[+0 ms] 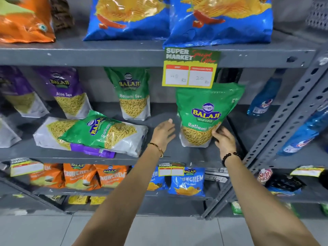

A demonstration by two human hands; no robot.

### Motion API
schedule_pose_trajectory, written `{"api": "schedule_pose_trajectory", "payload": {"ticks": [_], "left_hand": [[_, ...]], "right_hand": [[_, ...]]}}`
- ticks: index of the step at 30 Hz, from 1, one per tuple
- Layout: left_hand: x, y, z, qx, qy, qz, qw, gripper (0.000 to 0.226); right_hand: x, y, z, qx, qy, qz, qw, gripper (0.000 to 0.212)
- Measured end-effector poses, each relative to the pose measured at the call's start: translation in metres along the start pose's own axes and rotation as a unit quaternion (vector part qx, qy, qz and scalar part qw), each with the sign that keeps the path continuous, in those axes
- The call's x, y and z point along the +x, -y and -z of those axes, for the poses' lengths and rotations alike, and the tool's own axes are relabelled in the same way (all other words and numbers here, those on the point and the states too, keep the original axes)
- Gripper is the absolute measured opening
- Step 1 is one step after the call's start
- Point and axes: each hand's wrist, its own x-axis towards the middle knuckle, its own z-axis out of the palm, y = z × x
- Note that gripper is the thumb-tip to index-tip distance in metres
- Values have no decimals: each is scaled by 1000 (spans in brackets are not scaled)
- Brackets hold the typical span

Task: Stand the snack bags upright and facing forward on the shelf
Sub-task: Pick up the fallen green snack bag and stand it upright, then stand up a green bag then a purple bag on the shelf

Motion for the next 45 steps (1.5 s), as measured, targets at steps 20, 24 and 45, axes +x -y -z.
{"api": "schedule_pose_trajectory", "payload": {"ticks": [20,24,45], "left_hand": [[-62,-3,170,-116,-136,111,978,69],[-55,-8,163,-213,-174,82,958,72],[-50,-11,165,-255,-187,61,947,46]], "right_hand": [[-104,-41,-186,-275,108,-15,955,67],[-82,-31,-213,-292,160,-35,942,66],[-57,-46,-199,-270,277,-85,918,51]]}}
